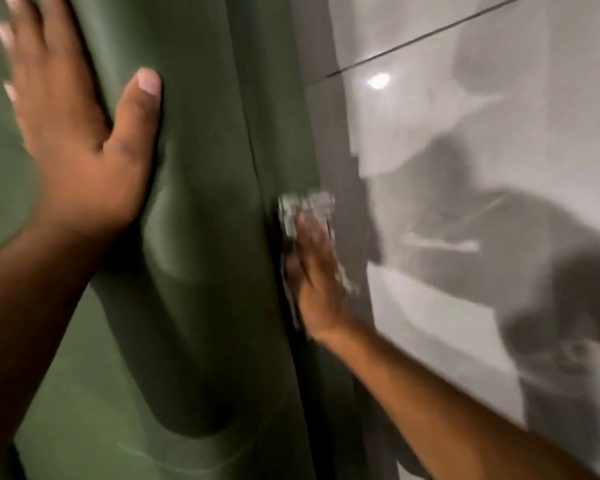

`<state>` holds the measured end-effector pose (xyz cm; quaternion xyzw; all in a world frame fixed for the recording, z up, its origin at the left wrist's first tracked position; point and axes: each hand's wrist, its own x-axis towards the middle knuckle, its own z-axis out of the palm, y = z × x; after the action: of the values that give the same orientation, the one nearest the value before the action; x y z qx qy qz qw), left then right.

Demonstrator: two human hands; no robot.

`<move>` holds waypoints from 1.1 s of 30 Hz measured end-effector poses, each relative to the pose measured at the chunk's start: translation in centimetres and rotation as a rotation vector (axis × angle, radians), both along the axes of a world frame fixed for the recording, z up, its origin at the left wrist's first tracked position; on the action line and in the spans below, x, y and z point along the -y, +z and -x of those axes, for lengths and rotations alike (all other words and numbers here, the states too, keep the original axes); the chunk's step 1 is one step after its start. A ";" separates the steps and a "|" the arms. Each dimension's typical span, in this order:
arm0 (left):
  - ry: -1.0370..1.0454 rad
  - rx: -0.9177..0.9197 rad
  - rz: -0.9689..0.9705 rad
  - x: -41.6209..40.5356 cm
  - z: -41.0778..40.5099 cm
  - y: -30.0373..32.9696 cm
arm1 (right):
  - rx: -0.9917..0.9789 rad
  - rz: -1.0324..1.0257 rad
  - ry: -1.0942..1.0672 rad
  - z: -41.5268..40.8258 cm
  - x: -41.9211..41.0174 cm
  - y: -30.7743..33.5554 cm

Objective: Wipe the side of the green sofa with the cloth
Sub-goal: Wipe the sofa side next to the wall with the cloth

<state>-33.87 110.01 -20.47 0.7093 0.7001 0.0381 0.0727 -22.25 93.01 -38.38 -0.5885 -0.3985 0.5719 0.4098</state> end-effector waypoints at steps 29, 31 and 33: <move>-0.131 -0.173 -0.138 13.7 -2.0 -0.7 | -0.093 0.095 -0.008 2.7 16.2 -1.5; -0.148 -0.103 -0.137 13.1 -1.7 -1.4 | -0.048 0.114 -0.033 3.2 16.9 -2.2; -0.117 -0.029 -0.094 12.5 -0.7 -1.8 | -0.076 0.120 -0.059 3.3 15.0 -3.1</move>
<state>-33.20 97.46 -22.31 0.7523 0.6556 0.0566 0.0312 -25.52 77.99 -41.48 -0.6011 -0.3302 0.6044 0.4054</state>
